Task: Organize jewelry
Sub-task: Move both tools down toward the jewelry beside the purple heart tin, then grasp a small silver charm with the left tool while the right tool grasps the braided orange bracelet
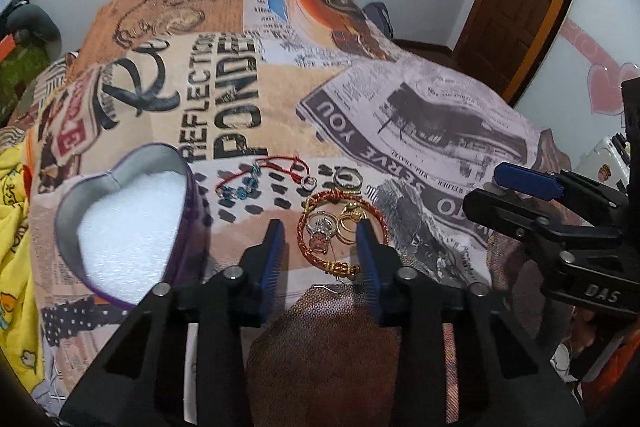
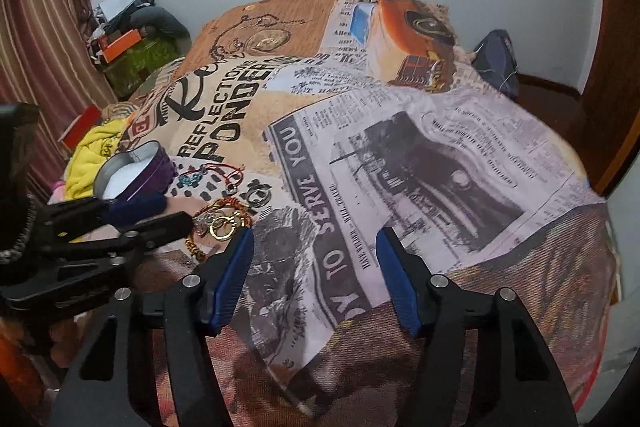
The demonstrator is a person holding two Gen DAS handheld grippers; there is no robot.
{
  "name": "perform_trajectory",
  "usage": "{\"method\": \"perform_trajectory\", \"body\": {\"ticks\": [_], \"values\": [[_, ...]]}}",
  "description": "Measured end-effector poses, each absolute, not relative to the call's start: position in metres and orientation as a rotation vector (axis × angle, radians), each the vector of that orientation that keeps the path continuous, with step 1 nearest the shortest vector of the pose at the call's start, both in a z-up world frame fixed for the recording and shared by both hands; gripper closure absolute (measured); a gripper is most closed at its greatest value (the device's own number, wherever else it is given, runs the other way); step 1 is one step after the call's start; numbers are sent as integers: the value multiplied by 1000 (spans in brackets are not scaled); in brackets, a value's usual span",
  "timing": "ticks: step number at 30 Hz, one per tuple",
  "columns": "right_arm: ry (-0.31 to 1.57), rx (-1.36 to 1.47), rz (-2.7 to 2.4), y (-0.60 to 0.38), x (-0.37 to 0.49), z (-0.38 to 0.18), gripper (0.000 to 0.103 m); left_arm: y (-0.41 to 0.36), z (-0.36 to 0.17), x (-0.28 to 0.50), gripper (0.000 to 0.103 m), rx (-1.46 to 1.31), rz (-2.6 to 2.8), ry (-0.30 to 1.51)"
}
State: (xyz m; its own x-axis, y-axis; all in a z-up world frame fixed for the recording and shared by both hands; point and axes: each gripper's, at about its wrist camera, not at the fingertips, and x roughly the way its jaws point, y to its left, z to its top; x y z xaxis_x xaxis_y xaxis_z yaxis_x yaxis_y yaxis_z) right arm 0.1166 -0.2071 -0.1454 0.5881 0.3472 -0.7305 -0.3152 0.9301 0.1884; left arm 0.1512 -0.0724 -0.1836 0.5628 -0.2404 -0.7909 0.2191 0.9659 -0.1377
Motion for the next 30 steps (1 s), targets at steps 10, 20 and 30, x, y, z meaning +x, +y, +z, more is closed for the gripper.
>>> {"method": "perform_trajectory", "body": {"ticks": [10, 20, 30], "values": [[890, 57, 423, -200, 124, -156, 44, -77, -195, 160, 86, -6, -298, 962], [911, 86, 472, -194, 128, -159, 53, -76, -197, 161, 93, 2, -301, 958], [956, 116, 556, -168, 135, -169, 63, -50, -163, 151, 93, -32, -255, 864]]}}
